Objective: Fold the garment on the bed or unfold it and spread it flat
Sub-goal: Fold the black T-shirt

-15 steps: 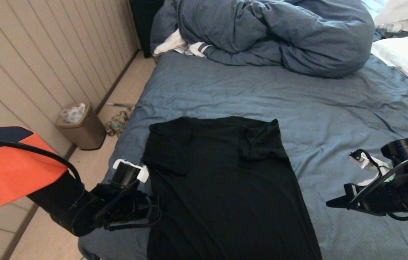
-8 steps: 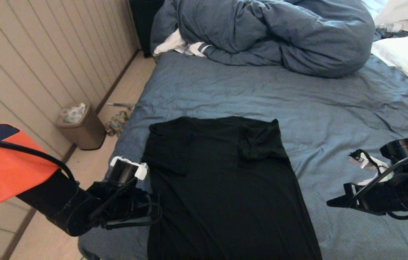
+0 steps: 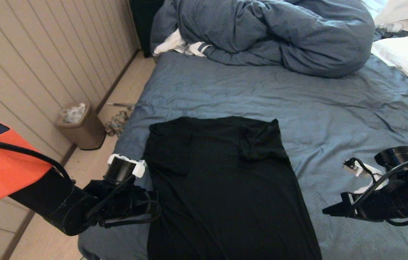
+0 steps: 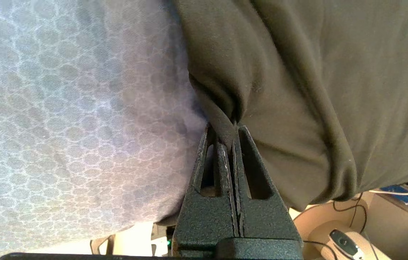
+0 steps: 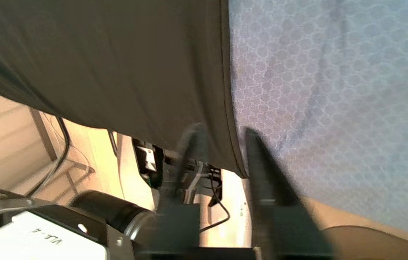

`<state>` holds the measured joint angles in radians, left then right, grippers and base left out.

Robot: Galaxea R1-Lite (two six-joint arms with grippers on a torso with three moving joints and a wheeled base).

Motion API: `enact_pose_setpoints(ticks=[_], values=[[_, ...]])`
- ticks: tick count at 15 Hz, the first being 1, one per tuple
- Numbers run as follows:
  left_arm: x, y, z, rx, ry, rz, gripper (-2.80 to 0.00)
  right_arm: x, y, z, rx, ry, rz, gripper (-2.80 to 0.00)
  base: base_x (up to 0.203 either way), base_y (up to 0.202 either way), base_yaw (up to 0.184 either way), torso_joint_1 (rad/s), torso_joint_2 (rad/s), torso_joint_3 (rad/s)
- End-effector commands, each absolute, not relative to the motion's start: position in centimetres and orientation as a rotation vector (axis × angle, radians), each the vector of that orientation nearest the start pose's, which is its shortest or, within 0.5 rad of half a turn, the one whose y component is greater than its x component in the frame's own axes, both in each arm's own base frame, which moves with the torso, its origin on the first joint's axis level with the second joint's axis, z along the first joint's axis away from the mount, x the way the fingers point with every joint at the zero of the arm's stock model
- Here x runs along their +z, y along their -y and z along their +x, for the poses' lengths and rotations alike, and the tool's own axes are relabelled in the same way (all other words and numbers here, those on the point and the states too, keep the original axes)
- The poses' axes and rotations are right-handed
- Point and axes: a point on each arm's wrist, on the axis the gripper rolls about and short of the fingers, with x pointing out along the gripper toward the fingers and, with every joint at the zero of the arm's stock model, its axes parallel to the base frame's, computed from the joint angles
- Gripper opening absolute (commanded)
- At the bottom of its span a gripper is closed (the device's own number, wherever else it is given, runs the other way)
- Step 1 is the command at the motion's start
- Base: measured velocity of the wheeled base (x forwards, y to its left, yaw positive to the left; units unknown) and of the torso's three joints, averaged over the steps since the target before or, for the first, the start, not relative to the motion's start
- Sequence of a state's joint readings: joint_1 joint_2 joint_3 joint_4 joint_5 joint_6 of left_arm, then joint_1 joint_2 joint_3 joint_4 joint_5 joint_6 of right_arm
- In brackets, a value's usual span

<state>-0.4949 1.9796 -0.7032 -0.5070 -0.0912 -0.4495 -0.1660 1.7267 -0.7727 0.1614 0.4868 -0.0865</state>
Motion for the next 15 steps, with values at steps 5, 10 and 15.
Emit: enact_pose_setpoints(ticks=[5,10,15], values=[[6.1,15.2,27.7,-0.375,-0.862,-0.264,-2.80,8.1,3.1,25.8,0.367,-1.066,0.250,0.00,0.000,0.000,0.000,0.000,0.00,0.000],[6.3,15.2,27.6,-0.375,-0.855,-0.265,-2.80,7.0,3.1,26.4,0.372,-1.102,0.267,0.00,0.000,0.000,0.000,0.000,0.00,0.000],[6.1,15.2,27.6,-0.373,-0.861,-0.264,-2.80,6.3,3.0,26.9,0.376,-1.106,0.267,0.00,0.000,0.000,0.000,0.000,0.00,0.000]])
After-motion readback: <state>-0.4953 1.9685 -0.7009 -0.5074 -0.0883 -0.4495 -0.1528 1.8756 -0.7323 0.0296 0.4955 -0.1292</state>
